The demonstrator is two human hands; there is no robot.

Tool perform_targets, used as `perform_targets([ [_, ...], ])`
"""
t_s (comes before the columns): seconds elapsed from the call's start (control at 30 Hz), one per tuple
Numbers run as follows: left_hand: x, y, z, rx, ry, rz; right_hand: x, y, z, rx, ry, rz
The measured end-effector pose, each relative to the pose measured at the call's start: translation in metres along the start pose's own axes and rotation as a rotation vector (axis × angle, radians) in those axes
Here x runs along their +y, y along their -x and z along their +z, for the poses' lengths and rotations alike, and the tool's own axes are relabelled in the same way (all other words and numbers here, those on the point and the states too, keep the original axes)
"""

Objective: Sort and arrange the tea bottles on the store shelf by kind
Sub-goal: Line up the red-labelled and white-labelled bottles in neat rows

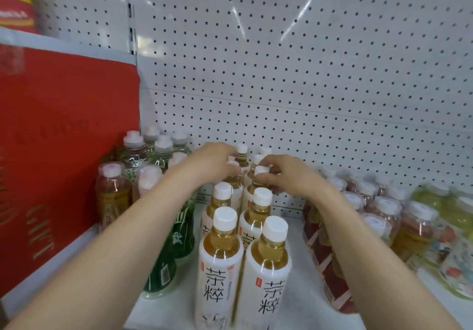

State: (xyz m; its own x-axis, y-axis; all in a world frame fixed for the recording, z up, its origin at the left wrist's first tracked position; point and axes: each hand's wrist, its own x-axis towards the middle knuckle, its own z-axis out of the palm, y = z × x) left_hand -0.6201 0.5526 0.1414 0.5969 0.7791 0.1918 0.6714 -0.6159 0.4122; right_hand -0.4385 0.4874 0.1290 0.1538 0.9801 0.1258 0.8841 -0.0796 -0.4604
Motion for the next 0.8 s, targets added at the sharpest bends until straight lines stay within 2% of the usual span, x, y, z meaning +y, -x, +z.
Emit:
perform_targets([
  [0.1, 0.0, -0.012, 0.005, -0.075, -0.07, -0.044, 0.002, -0.002, 0.0, -0.002, -0.01, -0.03],
  [0.3, -0.006, -0.014, -0.008, -0.158, -0.103, -0.044, 0.004, -0.005, -0.008, -0.164, -0.214, -0.064],
  [0.33, -0.006, -0.015, -0.011, -0.168, -0.094, -0.048, 0.006, -0.009, -0.01, -0.129, -0.232, -0.058],
  [0.4, -0.005, -0.022, -0.018, -0.112, -0.063, -0.073, 0.012, -0.023, -0.014, 0.06, -0.248, -0.008],
  [0.47, -0.004, -0.04, -0.018, 0.008, -0.058, -0.122, 0.016, -0.036, -0.016, 0.171, -0.159, 0.059],
  [0.5, -0.002, -0.049, -0.016, 0.03, -0.083, -0.153, 0.016, -0.041, -0.015, 0.142, -0.11, 0.083],
  [0.6, -0.001, -0.071, 0.002, -0.054, -0.14, -0.225, 0.015, -0.054, -0.002, -0.006, -0.06, 0.083],
  [0.67, -0.002, -0.078, 0.011, -0.092, -0.151, -0.241, 0.016, -0.057, 0.004, 0.006, -0.043, 0.073],
  [0.8, -0.005, -0.078, 0.013, -0.102, -0.096, -0.163, 0.021, -0.054, 0.0, 0.051, 0.04, 0.079],
])
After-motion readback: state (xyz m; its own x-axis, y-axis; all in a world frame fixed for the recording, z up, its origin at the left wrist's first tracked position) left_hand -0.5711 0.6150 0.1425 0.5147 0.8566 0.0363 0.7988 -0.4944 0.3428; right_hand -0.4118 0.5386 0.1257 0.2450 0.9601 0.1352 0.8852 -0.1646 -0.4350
